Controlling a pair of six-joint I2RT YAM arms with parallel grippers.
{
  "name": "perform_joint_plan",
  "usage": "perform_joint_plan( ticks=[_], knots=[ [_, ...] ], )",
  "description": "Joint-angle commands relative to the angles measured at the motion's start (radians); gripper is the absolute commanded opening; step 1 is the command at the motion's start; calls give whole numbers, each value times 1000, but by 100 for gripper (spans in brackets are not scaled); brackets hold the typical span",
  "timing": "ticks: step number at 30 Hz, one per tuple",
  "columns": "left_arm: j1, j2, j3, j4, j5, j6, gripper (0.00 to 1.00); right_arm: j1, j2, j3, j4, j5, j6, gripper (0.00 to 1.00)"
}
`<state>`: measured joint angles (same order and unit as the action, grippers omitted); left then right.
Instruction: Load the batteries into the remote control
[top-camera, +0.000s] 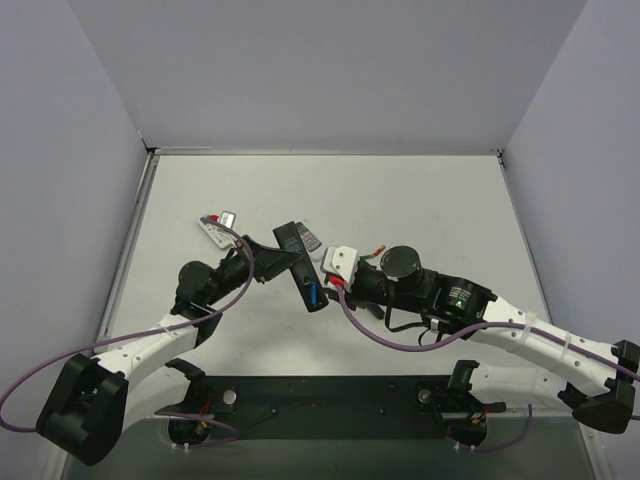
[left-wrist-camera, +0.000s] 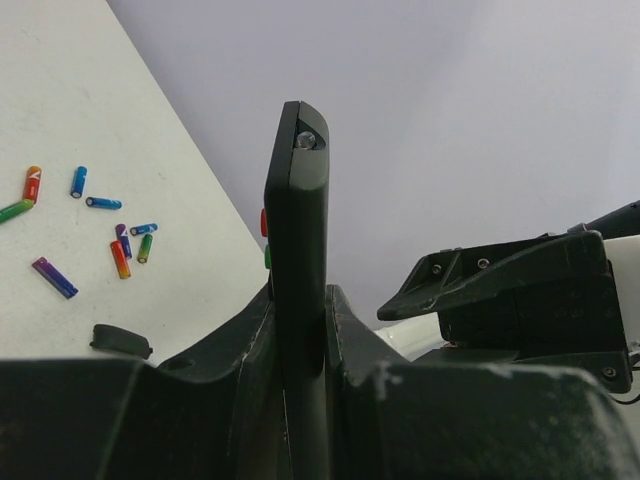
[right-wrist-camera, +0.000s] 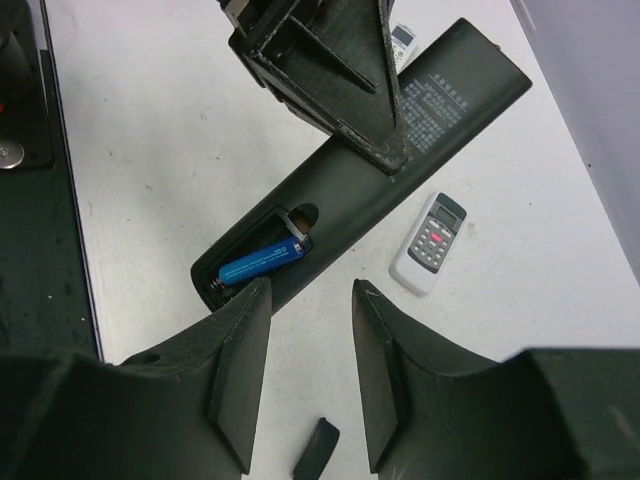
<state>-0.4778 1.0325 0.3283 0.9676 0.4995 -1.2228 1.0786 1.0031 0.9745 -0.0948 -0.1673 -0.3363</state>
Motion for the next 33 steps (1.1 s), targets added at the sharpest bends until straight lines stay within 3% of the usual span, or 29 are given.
perform_joint_plan(
  ticks=[1,4,33],
  knots=[
    [-1,8,67,26,59,-1,0,-8,17,3,23,-49,-138,31],
    [-2,12,77,16,71,-1,0,-8,41,12,29,-49,-161,24],
    [-4,44,106,-17,100,-20,0,-8,111,30,26,-100,-170,23]
  ],
)
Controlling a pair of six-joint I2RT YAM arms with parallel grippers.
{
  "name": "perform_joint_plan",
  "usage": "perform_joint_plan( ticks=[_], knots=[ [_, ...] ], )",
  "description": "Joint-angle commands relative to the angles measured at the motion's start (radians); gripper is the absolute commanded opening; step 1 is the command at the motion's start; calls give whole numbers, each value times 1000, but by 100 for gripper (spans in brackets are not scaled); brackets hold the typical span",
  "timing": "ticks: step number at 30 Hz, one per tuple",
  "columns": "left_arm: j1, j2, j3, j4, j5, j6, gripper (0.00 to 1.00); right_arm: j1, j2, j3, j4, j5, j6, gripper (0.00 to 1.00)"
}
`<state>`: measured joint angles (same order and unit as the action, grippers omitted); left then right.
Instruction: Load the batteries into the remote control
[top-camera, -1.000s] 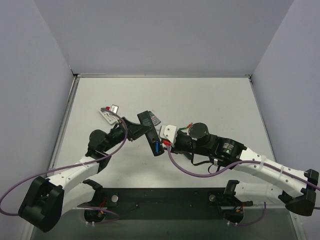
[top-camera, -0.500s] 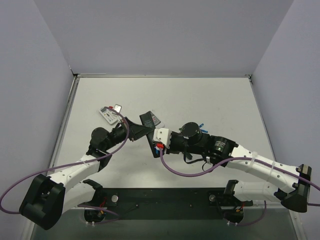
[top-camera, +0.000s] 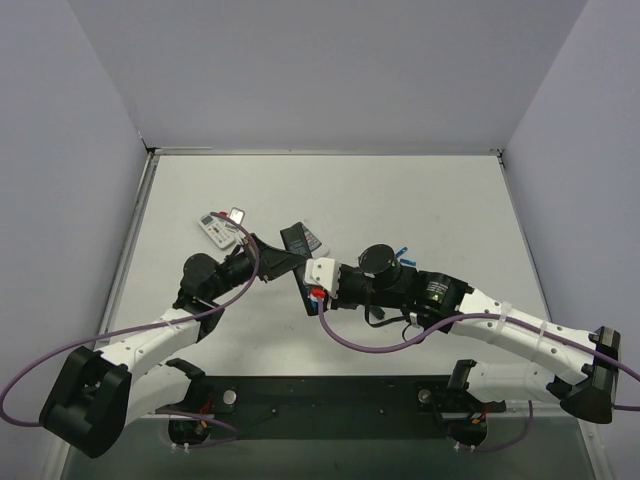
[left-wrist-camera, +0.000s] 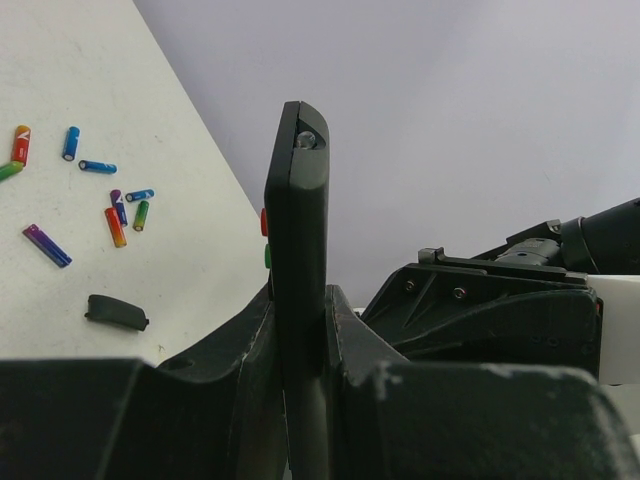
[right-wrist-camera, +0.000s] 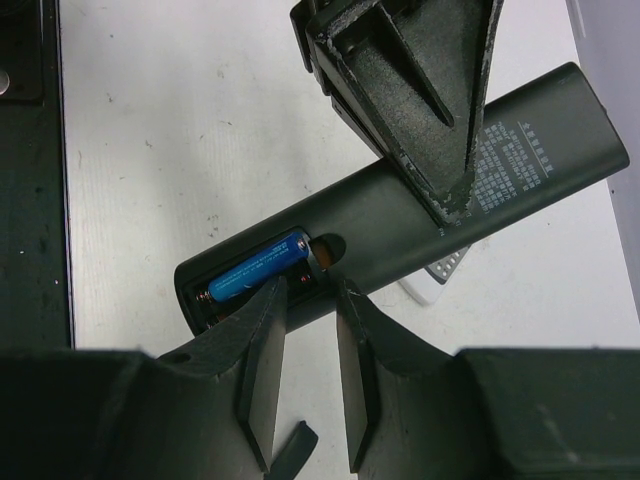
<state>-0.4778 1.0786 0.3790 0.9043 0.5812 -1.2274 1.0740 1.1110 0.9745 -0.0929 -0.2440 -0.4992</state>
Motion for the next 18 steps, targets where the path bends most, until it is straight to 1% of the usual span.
perform_joint_plan(
  ticks=[1,7,12,18],
  knots=[
    [-4,0,58,47,20,-15,0,-3,3,32,24,-32,-9,23],
    [-4,4,63,42,35,-15,0,-6,-16,29,9,-5,-42,25],
    [-4,3,75,-1,54,0,0,-14,-69,32,-33,-92,-119,30],
    [-4,6,93,-30,80,11,0,-17,-57,84,-102,-178,-173,30]
  ],
)
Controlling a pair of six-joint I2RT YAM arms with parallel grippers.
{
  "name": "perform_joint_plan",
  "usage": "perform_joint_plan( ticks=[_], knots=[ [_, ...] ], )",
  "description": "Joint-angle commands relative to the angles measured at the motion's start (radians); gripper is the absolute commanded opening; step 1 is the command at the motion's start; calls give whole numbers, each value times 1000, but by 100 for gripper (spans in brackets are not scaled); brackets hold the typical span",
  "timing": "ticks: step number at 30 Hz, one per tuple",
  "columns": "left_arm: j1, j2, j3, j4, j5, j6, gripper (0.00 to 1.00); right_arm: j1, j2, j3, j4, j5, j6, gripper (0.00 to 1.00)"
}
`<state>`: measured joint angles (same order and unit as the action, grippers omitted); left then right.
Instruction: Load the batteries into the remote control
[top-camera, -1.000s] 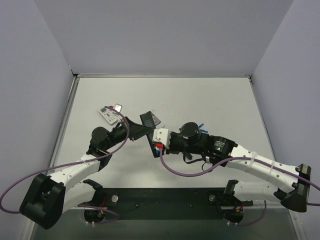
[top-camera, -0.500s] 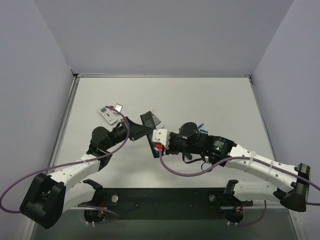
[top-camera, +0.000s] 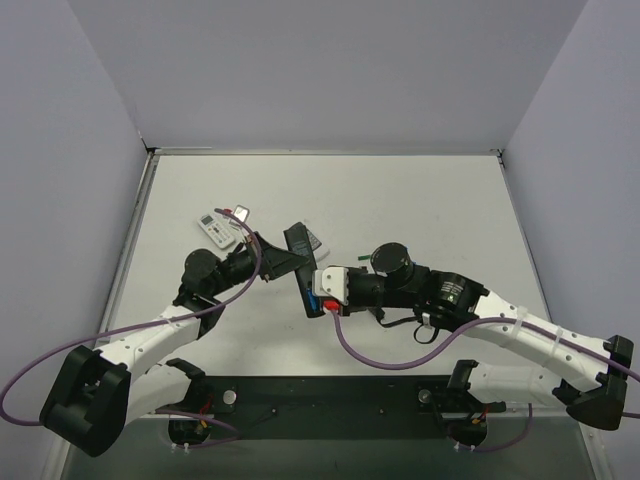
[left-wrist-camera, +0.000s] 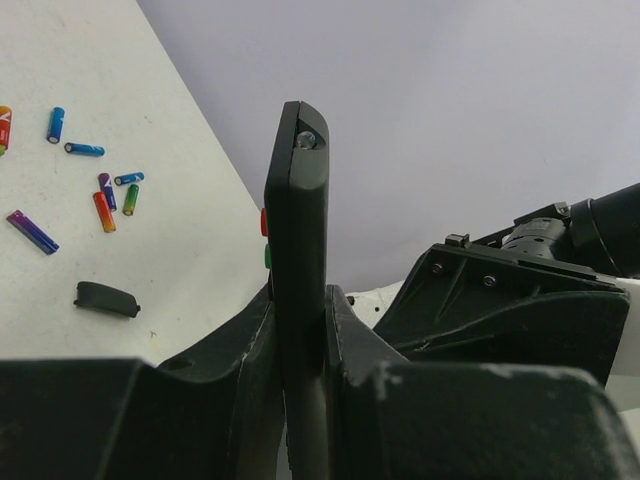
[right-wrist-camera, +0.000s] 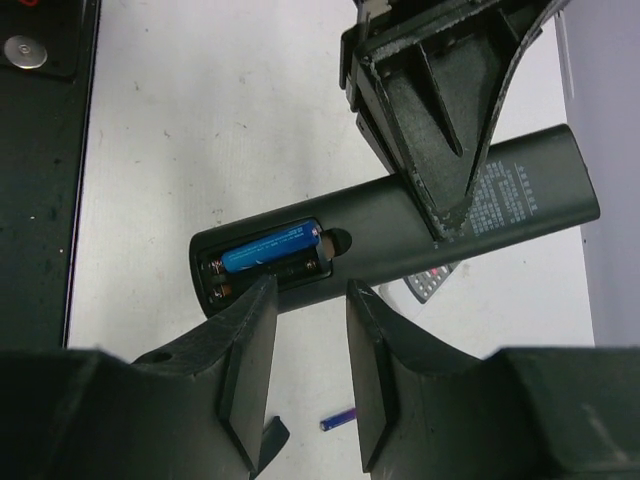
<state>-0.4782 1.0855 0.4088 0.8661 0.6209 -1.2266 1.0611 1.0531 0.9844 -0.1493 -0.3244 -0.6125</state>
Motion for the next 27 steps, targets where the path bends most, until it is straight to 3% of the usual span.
perform_joint_plan(
  ticks=[1,27],
  knots=[
    [-5,-1,68,-4,45,15,0,-4,16,85,-58,-108,-61,29],
    [-25,4,104,-52,63,49,0,-6,123,160,-116,-151,-122,25]
  ],
)
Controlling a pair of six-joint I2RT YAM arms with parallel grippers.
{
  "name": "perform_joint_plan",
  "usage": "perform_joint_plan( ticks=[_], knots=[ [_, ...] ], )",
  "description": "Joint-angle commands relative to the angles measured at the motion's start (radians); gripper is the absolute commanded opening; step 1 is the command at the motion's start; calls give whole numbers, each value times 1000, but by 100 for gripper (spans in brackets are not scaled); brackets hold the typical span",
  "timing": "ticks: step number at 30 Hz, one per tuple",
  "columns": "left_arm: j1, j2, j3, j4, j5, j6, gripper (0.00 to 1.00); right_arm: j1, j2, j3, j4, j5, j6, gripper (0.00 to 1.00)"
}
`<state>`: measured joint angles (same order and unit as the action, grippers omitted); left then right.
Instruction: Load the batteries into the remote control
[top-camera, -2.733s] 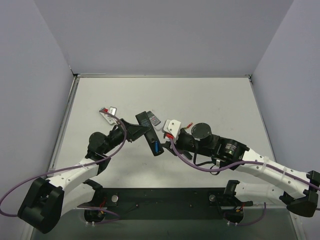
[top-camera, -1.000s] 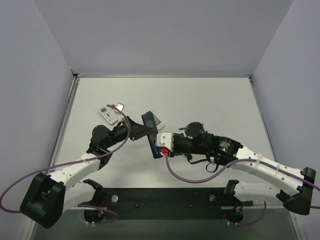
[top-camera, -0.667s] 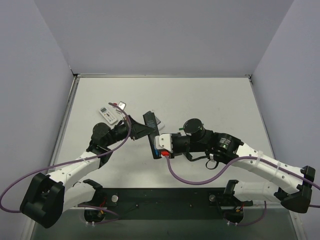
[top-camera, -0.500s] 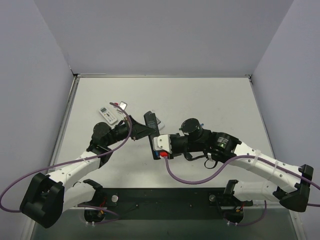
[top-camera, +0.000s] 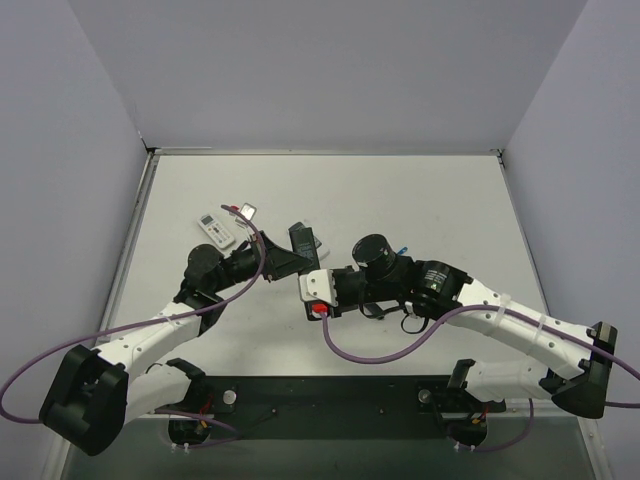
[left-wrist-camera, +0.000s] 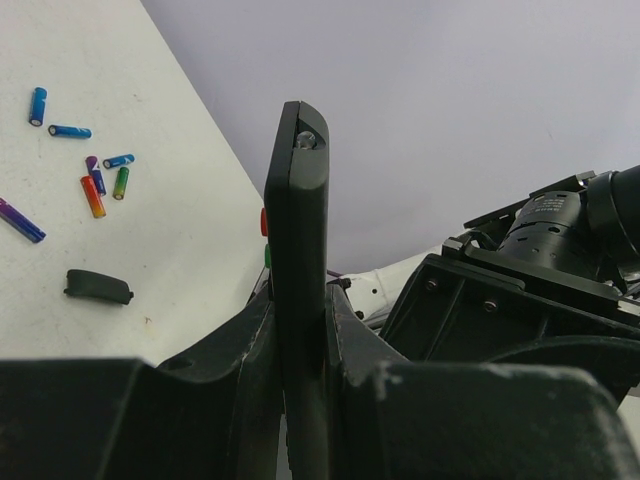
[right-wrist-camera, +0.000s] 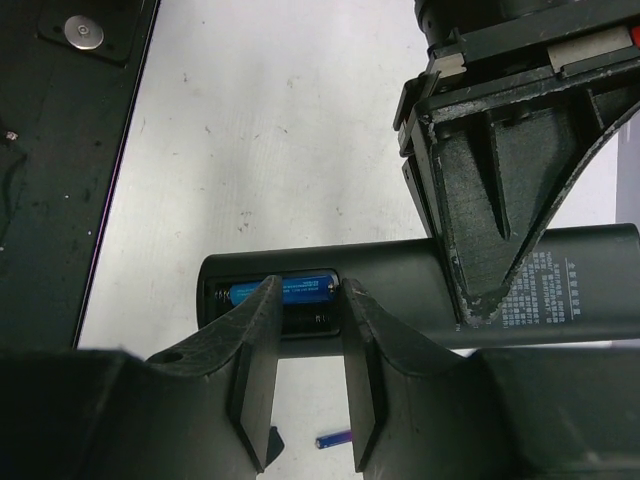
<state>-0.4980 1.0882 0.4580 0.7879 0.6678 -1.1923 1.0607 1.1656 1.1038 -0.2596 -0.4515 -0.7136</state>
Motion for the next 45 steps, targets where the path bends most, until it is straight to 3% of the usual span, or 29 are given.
perform_joint_plan(
  ticks=[1,11,18,38,41,45],
  knots=[
    [-5,1,54,27,16,13,0,-5,11,39,-4,-24,-23,25],
    [-5,-11,48,50,-3,-12,0,-4,23,28,-23,-24,-21,16],
    [-4,-20,44,166,-28,-84,0,-4,26,10,-30,-30,-18,12],
    [15,-88,71,247,-63,-135,0,-2,32,-47,-41,-15,11,9],
    [15,-96,67,214,-56,-92,0,-2,34,-50,-30,-13,22,13],
    [15,-126,36,-6,-82,51,0,1,10,-38,6,-32,52,20]
  ],
)
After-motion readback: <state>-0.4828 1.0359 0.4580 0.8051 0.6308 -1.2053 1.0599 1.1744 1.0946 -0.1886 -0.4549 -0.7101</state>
